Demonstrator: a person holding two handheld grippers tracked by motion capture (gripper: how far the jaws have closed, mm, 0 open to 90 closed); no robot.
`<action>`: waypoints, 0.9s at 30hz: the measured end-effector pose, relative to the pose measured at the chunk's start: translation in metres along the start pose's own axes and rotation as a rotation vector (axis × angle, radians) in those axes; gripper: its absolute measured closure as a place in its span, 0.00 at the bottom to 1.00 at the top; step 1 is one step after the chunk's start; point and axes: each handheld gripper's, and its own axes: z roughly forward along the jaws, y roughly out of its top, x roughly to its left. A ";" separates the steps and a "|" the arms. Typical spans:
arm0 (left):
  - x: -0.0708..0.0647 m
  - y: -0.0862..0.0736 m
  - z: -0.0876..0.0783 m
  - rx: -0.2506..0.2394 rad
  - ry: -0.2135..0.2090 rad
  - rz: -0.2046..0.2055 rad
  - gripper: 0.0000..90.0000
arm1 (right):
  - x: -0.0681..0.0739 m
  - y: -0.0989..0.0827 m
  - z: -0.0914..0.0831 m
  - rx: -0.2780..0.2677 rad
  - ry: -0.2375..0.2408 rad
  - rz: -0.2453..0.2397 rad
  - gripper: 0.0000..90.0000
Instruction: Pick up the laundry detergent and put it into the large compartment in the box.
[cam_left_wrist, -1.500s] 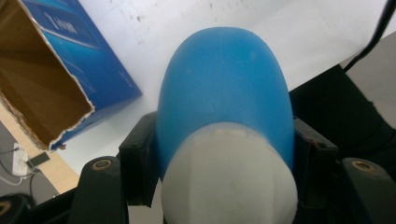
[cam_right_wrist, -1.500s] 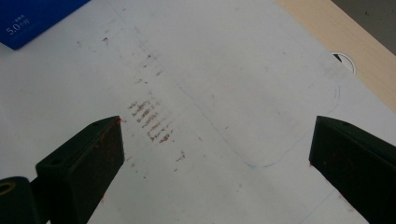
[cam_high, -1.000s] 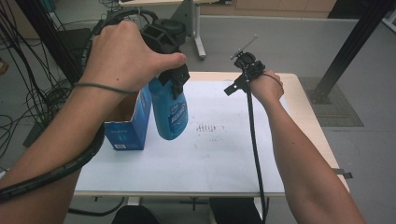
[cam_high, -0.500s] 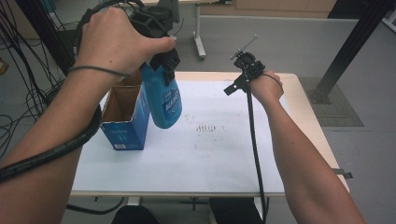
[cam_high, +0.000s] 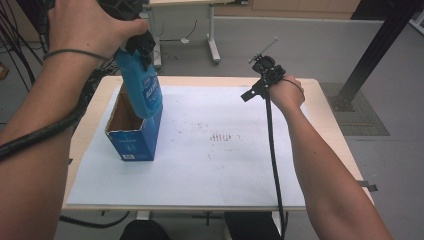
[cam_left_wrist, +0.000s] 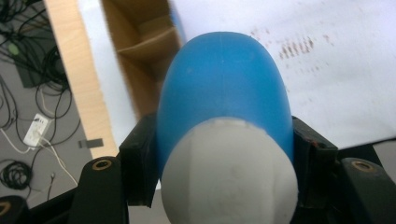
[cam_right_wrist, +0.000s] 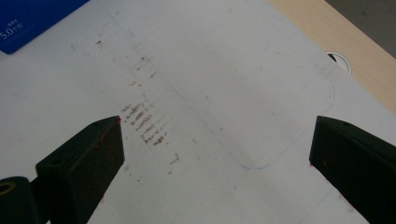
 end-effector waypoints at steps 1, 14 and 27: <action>0.003 0.000 0.000 0.000 0.001 -0.009 0.42 | 0.000 0.000 0.000 0.001 0.003 0.001 0.04; 0.050 -0.005 -0.001 -0.051 0.010 -0.144 0.42 | -0.003 -0.001 0.000 0.005 0.000 0.012 0.04; 0.062 -0.012 0.018 -0.081 0.041 -0.195 0.42 | -0.005 -0.003 -0.001 0.010 0.002 0.019 0.04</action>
